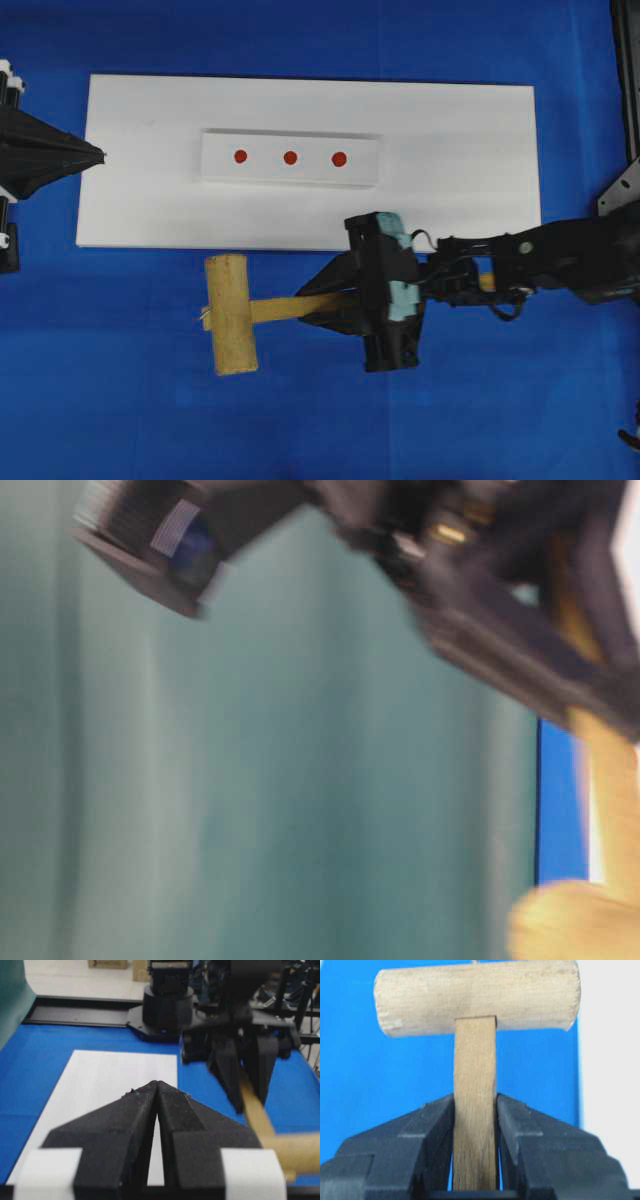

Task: Hit the mark with a hammer.
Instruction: 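Lift the mallet with the right gripper and carry it over the board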

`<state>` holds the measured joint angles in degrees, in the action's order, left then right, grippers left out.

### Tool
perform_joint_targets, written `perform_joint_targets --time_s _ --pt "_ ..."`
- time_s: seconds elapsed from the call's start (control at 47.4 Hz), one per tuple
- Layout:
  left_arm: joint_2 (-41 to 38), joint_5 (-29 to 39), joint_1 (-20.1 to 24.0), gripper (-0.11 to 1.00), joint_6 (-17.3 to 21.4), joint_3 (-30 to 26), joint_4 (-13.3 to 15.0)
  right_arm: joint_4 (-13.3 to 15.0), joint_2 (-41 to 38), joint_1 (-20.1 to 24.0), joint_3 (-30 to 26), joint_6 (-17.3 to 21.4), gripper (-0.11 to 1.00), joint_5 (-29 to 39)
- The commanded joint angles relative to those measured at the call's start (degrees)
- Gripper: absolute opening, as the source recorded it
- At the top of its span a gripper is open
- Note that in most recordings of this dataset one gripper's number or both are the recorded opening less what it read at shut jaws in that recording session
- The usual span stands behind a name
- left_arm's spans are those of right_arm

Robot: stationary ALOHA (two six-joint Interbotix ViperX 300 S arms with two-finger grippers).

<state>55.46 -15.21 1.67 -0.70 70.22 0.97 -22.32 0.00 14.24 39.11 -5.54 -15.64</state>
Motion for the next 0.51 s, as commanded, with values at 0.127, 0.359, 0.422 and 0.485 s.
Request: perform_joint_targets --time_s 0.127,0.359,0.422,0.485 --pt "-0.53 0.0 0.09 0.02 -0.26 -0.7 0.0 0.09 6.68 -1.67 0.53 -2.11 0.1 0.79" --pt "-0.44 0.0 0.18 0.02 -0.18 -0.7 0.0 0.53 6.77 -6.33 0.53 -4.57 0.1 0.88" --pt "-0.53 0.0 0.18 0.02 -0.18 -0.7 0.0 0.53 6.86 -8.35 0.53 -5.98 0.1 0.88" --pt "-0.53 0.09 0.18 0.02 -0.18 -0.7 0.0 0.53 6.86 -10.72 0.35 -7.73 0.1 0.97"
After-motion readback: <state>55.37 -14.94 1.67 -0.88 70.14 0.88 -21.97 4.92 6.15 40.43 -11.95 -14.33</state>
